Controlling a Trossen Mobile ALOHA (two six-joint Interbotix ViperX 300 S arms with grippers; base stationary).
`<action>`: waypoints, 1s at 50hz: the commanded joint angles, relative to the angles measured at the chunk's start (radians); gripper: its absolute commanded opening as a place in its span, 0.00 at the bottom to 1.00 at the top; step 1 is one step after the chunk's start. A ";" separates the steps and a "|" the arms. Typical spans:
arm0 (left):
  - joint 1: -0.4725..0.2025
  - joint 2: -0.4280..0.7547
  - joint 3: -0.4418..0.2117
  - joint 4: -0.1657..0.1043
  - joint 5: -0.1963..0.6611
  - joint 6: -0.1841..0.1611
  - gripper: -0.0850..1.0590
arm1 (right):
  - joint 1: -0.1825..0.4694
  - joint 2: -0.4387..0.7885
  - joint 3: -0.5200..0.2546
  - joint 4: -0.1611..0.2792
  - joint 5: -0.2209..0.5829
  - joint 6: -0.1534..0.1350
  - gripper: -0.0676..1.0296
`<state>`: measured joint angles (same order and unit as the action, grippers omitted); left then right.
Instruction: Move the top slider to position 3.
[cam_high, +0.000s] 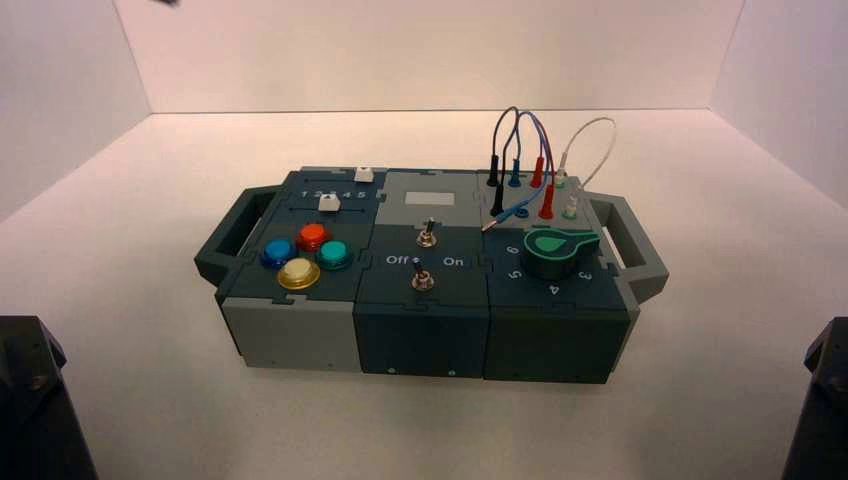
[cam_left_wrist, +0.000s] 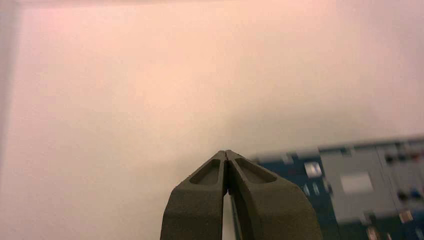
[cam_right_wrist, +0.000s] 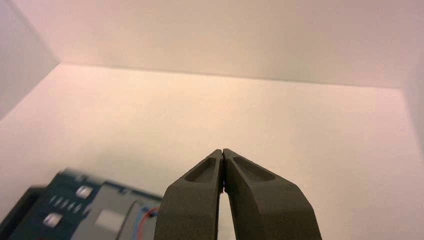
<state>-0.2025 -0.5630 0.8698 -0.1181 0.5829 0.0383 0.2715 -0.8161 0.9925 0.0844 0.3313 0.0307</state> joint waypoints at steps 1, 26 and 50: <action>-0.011 0.020 -0.023 0.000 0.063 0.002 0.05 | 0.078 0.023 -0.040 0.048 0.023 0.008 0.04; -0.074 0.052 -0.005 -0.002 0.077 -0.002 0.05 | 0.282 0.342 -0.163 0.247 0.103 0.008 0.04; -0.103 0.083 -0.008 -0.003 0.086 -0.002 0.05 | 0.348 0.667 -0.345 0.383 0.176 0.002 0.04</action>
<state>-0.2991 -0.4771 0.8774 -0.1197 0.6703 0.0368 0.5983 -0.1810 0.7056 0.4510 0.5001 0.0337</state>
